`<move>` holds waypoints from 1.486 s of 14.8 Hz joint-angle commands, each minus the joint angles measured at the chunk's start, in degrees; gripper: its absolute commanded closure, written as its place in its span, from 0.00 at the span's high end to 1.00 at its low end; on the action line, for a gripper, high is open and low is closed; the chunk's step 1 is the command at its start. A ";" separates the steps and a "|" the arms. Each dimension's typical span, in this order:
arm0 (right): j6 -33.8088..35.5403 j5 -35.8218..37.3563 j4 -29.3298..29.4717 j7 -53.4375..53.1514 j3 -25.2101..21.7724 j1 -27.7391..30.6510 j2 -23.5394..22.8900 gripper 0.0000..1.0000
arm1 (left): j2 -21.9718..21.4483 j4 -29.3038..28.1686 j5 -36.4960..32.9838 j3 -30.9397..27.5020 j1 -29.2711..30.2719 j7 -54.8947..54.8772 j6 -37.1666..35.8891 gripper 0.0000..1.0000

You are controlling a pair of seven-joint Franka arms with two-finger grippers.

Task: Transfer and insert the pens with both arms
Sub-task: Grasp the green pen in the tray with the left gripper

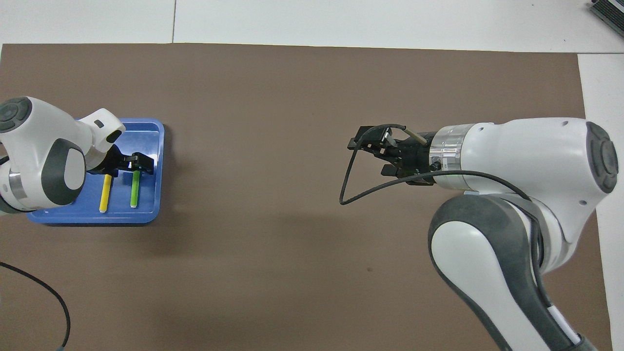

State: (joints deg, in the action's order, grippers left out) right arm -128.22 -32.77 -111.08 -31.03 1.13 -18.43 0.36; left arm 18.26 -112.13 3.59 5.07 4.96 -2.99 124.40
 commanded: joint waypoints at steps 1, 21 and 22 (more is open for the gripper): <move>-0.89 -1.60 -0.19 -0.61 0.01 -0.02 0.17 1.00 | -0.24 -1.77 0.98 -0.58 -0.56 -0.96 2.07 0.87; -1.33 -1.68 -0.01 -2.46 0.01 -0.02 0.08 1.00 | -0.68 -0.39 0.98 -0.76 0.05 -0.35 -0.28 0.00; -1.42 -1.86 0.07 -2.81 0.01 -0.02 0.08 1.00 | -0.77 1.63 1.07 -0.76 0.14 -0.26 -2.74 0.00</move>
State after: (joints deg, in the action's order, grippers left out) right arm -128.45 -32.79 -111.01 -32.63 1.12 -18.43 0.36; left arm 17.44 -113.65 4.27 4.86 4.86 -3.02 125.86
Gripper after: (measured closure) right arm 0.000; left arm 0.828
